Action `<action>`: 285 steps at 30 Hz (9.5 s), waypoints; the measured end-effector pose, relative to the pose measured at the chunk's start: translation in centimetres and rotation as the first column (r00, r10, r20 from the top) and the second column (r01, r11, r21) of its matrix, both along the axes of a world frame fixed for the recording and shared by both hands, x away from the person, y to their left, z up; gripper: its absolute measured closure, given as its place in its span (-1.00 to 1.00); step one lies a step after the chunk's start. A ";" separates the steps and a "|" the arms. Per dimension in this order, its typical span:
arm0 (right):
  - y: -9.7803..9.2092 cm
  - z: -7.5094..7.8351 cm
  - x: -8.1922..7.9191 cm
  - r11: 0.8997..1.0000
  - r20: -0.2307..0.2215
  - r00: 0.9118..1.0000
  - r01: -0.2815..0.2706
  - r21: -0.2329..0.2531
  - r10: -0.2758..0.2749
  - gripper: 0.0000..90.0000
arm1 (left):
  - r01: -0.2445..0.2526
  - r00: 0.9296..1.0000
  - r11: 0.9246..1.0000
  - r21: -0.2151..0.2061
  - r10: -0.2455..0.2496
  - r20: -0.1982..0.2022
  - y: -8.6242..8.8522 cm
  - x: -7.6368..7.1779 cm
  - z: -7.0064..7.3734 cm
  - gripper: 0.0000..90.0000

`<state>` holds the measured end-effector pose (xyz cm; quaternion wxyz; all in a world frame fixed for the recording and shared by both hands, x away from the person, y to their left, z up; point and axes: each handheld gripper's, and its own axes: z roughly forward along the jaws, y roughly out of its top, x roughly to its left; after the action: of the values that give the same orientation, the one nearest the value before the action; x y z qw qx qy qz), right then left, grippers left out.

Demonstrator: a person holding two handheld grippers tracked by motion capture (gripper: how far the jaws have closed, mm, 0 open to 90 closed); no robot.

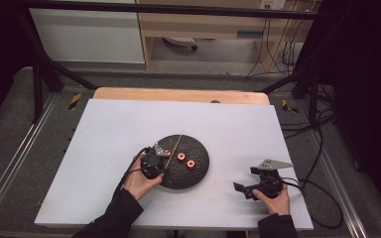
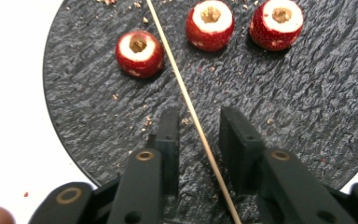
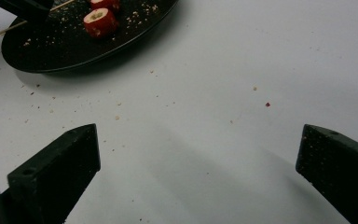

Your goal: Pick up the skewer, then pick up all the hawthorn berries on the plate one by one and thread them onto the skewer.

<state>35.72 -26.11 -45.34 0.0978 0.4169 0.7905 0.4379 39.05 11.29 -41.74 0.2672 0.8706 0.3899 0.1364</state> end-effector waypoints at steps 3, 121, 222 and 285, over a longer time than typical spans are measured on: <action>0.0 0.0 0.0 1.000 0.001 1.000 -0.001 0.001 0.001 -0.99 | -0.006 1.000 1.000 0.004 0.006 -0.017 -0.2 0.1 -0.1 0.67; 17.1 5.6 6.9 0.943 -0.139 0.982 -0.161 -0.292 0.125 -0.50 | 0.049 0.991 0.960 -0.276 -0.011 0.135 10.8 -5.6 -1.7 0.96; 12.0 4.4 5.3 0.716 -0.020 0.938 0.279 0.640 -0.347 0.38 | 0.075 0.974 0.937 -0.341 0.005 0.226 3.8 -7.2 -1.9 0.96; 13.2 3.1 4.0 0.665 -0.016 0.951 0.227 0.712 -0.308 0.39 | 0.066 0.973 0.919 -0.389 0.027 0.228 -0.6 -4.9 0.2 0.96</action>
<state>39.69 -12.92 -42.24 0.0357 0.5102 0.4861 0.7086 34.12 10.64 -41.55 0.4816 0.7813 0.3670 0.1518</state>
